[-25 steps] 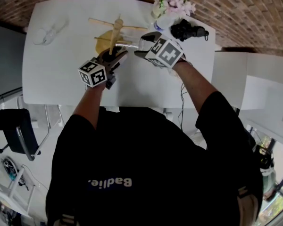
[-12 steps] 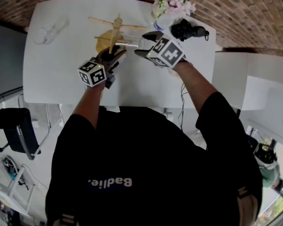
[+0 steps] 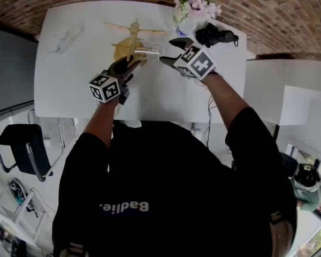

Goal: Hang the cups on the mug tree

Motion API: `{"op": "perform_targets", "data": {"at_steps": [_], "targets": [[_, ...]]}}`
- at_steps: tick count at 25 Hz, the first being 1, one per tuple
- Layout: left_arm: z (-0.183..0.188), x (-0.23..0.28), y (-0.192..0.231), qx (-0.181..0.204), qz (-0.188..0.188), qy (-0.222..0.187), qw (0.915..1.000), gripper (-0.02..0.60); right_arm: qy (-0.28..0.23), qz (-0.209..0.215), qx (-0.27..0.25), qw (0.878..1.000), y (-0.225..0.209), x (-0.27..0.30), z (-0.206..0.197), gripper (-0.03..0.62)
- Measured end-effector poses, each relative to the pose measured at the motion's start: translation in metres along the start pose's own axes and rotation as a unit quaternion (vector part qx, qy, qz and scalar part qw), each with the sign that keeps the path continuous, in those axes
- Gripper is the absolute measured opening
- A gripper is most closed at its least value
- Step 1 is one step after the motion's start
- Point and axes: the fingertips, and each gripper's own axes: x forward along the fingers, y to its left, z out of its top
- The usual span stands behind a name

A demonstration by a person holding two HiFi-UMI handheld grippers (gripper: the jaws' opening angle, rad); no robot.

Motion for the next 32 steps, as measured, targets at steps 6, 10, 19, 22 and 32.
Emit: {"op": "perform_targets", "data": {"at_steps": [6, 10, 19, 22, 32], "targets": [[0.011, -0.039, -0.018, 0.022, 0.012, 0.002, 0.9997, 0.196, -0.056, -0.033, 0.048, 0.997, 0.007, -0.035, 0.000, 0.291], [0.017, -0.068, -0.043, 0.048, 0.013, 0.023, 0.9985, 0.178, -0.099, -0.048, 0.100, 0.989, 0.027, -0.057, 0.000, 0.291], [0.035, -0.131, -0.104, 0.115, -0.034, 0.091, 0.9886, 0.138, -0.192, -0.060, 0.206, 0.958, 0.110, -0.079, 0.014, 0.287], [0.044, -0.148, -0.124, 0.134, -0.052, 0.103, 0.9843, 0.122, -0.224, -0.068, 0.233, 0.944, 0.133, -0.088, 0.018, 0.227], [0.081, -0.186, -0.182, 0.146, -0.083, 0.095, 0.9812, 0.067, -0.295, -0.088, 0.271, 0.912, 0.198, -0.110, 0.032, 0.092]]}}
